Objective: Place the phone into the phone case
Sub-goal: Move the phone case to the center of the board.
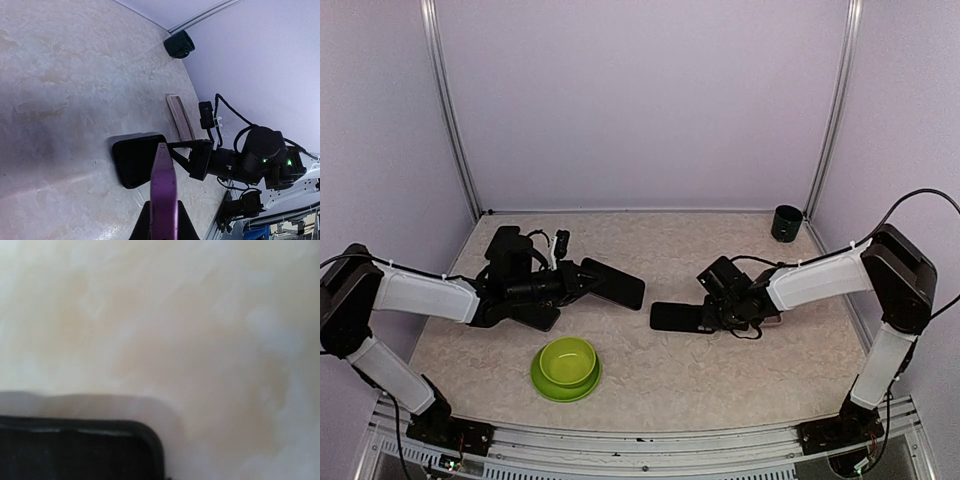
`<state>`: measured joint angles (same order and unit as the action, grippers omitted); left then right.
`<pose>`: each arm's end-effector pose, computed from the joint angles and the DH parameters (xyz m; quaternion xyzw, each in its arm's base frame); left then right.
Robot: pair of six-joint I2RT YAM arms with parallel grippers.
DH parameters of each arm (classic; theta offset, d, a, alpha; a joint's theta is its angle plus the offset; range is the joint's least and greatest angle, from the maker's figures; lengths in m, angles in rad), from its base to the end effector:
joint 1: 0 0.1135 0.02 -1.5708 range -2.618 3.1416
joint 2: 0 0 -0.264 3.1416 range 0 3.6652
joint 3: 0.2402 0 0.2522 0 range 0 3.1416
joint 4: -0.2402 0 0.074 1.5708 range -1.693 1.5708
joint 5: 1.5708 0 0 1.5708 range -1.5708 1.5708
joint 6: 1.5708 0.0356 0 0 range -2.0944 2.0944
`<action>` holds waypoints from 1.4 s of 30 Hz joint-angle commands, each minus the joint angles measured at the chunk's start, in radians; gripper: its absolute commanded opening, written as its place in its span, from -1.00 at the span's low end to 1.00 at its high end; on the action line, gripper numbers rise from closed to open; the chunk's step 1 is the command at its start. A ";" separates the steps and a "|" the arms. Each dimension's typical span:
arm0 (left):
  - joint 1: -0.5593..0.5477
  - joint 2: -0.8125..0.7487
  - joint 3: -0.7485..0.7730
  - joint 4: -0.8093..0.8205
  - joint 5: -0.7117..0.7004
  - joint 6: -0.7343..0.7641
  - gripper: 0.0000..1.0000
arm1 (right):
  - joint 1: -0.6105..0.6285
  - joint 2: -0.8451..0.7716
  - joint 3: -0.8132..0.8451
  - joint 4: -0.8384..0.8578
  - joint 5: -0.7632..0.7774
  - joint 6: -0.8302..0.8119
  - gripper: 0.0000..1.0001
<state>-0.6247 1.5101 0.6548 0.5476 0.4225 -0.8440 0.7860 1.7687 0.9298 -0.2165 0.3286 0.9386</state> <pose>0.2441 -0.1940 0.1992 0.0367 0.7980 -0.5125 0.3151 0.2437 0.2277 0.1365 0.1143 0.9480 0.0880 0.2837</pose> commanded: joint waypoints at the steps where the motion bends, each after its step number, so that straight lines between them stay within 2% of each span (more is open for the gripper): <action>1: -0.036 -0.014 -0.022 0.052 -0.100 -0.058 -1.00 | 0.057 -0.042 -0.024 -0.015 -0.002 0.049 -1.00; 9: -0.119 -0.035 -0.007 -0.028 -0.218 -0.111 -1.00 | 0.152 -0.057 -0.037 -0.081 0.040 0.170 -1.00; 16: -0.176 -0.002 0.031 -0.059 -0.270 -0.145 -1.00 | 0.173 -0.042 -0.038 -0.084 0.032 0.192 -0.99; 23: -0.196 0.099 0.054 -0.004 -0.249 -0.177 -1.00 | 0.173 -0.066 -0.051 -0.081 0.038 0.165 -0.58; 29: -0.215 0.145 0.093 0.004 -0.239 -0.185 -1.00 | 0.173 -0.137 -0.083 -0.024 0.028 0.084 0.02; 33: -0.224 0.172 0.118 0.004 -0.232 -0.188 -1.00 | 0.167 -0.202 -0.139 0.044 0.015 0.023 0.30; 39: -0.235 0.202 0.142 0.019 -0.220 -0.211 -1.00 | 0.130 -0.292 -0.218 0.127 -0.021 -0.049 0.53; 42: -0.239 0.223 0.148 0.038 -0.210 -0.230 -1.00 | 0.101 -0.335 -0.262 0.170 -0.046 -0.066 0.57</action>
<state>-0.8520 1.7115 0.7639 0.4984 0.1871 -1.0485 0.9230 1.4914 0.7162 -0.1291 0.3153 0.9241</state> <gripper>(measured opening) 0.070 0.775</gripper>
